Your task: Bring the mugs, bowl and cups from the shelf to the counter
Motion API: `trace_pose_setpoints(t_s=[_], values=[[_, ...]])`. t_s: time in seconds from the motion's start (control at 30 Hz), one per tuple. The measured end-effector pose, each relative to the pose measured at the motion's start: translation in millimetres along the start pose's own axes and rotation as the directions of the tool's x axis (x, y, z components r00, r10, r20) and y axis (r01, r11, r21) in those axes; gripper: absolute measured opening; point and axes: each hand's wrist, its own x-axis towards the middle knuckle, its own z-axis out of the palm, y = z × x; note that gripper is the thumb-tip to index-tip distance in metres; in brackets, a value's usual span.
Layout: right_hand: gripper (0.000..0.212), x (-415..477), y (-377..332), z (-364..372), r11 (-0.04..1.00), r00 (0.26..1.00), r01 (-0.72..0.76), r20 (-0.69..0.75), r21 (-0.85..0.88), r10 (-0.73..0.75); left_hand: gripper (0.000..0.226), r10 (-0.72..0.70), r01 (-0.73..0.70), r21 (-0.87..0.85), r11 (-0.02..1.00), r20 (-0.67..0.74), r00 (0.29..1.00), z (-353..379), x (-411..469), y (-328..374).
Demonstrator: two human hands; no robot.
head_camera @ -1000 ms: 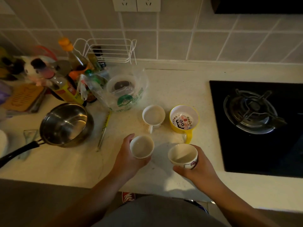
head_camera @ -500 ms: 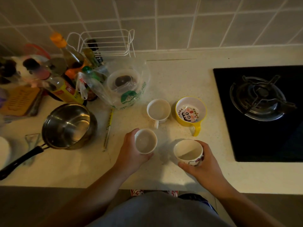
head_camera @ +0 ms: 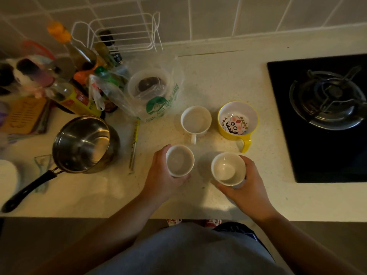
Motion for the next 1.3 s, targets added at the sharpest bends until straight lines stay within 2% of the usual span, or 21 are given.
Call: trace_pose_setpoints(t_s=[0.13,0.33,0.6,1.13,1.3], values=[[0.082,4.2,-2.9,2.4,0.999,1.0,0.027,-0.004,-0.018,-0.027,0.106,-0.003,0.003,0.0,1.0,-0.006,1.0,0.2,1.0,-0.6],[0.087,11.1,-1.4,7.8,0.999,1.0,-0.014,-0.004,-0.046,0.014,0.107,0.006,-0.006,-0.01,1.0,-0.015,1.0,0.1,-0.9,0.8],[0.083,14.0,-5.9,11.6,0.996,0.998,-0.01,-0.069,-0.093,0.003,0.111,-0.025,0.026,0.006,1.0,-0.065,0.998,4.8,-6.2,2.2],[0.077,4.3,-14.5,0.9,0.999,0.995,-0.014,-0.1,-0.046,0.009,0.107,-0.043,0.039,-0.034,0.999,-0.117,0.992,20.3,-6.9,13.3],[0.084,2.1,-12.3,-2.4,0.999,0.997,-0.02,-0.074,-0.035,0.017,0.11,-0.039,0.036,-0.026,0.999,-0.117,0.992,25.0,-9.2,18.9]])
